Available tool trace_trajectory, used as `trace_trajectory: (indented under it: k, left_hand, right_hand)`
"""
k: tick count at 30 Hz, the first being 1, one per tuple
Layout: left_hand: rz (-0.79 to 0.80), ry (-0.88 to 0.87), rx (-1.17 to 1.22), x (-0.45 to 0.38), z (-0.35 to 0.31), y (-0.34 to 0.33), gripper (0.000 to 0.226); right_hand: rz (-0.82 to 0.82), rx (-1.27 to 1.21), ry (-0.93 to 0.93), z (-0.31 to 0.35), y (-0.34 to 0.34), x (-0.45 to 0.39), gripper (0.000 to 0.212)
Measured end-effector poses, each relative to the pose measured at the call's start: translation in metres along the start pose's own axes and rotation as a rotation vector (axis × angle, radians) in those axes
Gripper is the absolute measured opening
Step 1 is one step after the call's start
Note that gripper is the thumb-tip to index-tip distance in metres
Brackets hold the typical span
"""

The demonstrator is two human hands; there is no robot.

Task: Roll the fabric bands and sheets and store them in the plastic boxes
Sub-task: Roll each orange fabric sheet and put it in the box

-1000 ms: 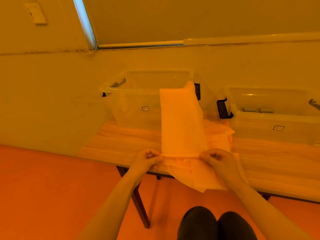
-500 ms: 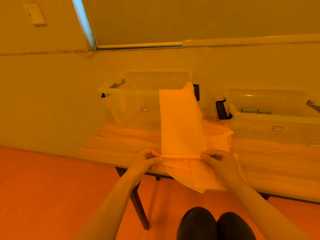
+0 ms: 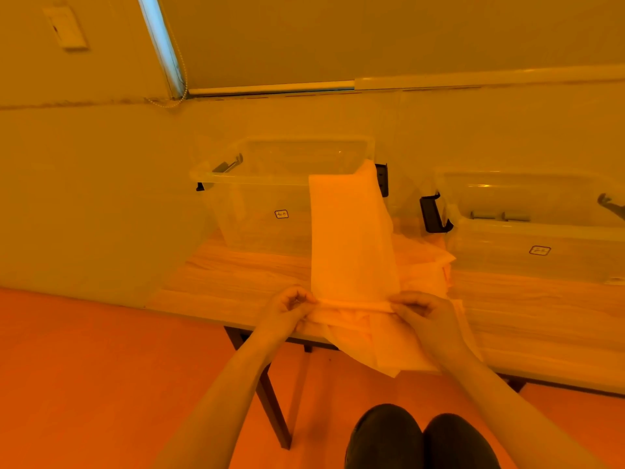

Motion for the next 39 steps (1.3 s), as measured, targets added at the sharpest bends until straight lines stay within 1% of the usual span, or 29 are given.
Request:
trace_trajectory:
  k: [3, 7, 12, 16, 20, 26, 32, 35, 39]
  left_hand:
    - [-0.020, 0.016, -0.006, 0.001, 0.000, -0.001, 0.014]
    - [-0.004, 0.020, -0.035, 0.003, 0.000, -0.001, 0.018]
    - [-0.005, -0.002, -0.054, 0.003, -0.004, -0.002, 0.015]
    - [0.002, -0.035, -0.063, 0.003, -0.007, -0.006, 0.012]
    - [0.012, -0.061, -0.070, 0.000, -0.006, -0.009, 0.015]
    - [0.043, -0.077, -0.087, -0.006, -0.008, -0.012, 0.014]
    - [-0.028, -0.036, 0.064, -0.005, 0.002, -0.012, 0.007]
    - [-0.002, -0.062, 0.036, -0.006, 0.005, -0.013, 0.001]
    - [0.017, -0.077, -0.032, -0.006, 0.007, -0.013, 0.010]
  right_hand:
    - [0.015, 0.027, 0.018, 0.000, 0.000, 0.000, 0.020]
    - [0.025, -0.047, -0.008, -0.001, -0.001, 0.001, 0.026]
    - [-0.045, -0.037, 0.016, 0.002, 0.003, 0.004, 0.013]
    - [-0.068, -0.049, 0.046, 0.005, 0.005, 0.007, 0.010]
    - [-0.071, -0.080, 0.058, 0.006, 0.005, 0.009, 0.006]
    - [-0.068, -0.140, 0.038, 0.001, 0.004, 0.007, 0.011]
    - [-0.021, -0.093, 0.042, 0.000, 0.001, 0.006, 0.013]
    - [-0.010, -0.059, 0.034, 0.003, 0.002, 0.007, 0.013]
    - [-0.018, -0.050, 0.026, 0.004, 0.003, 0.008, 0.020]
Point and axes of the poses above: each hand's wrist, its own x-axis away from the middle knuckle, its own y-axis out of the back of the hand, z = x × y, the point moved 6 cm from there along -x, towards the middle knuckle, and after that the axes turned 7 degrees about -y, right-handed, at the moved point
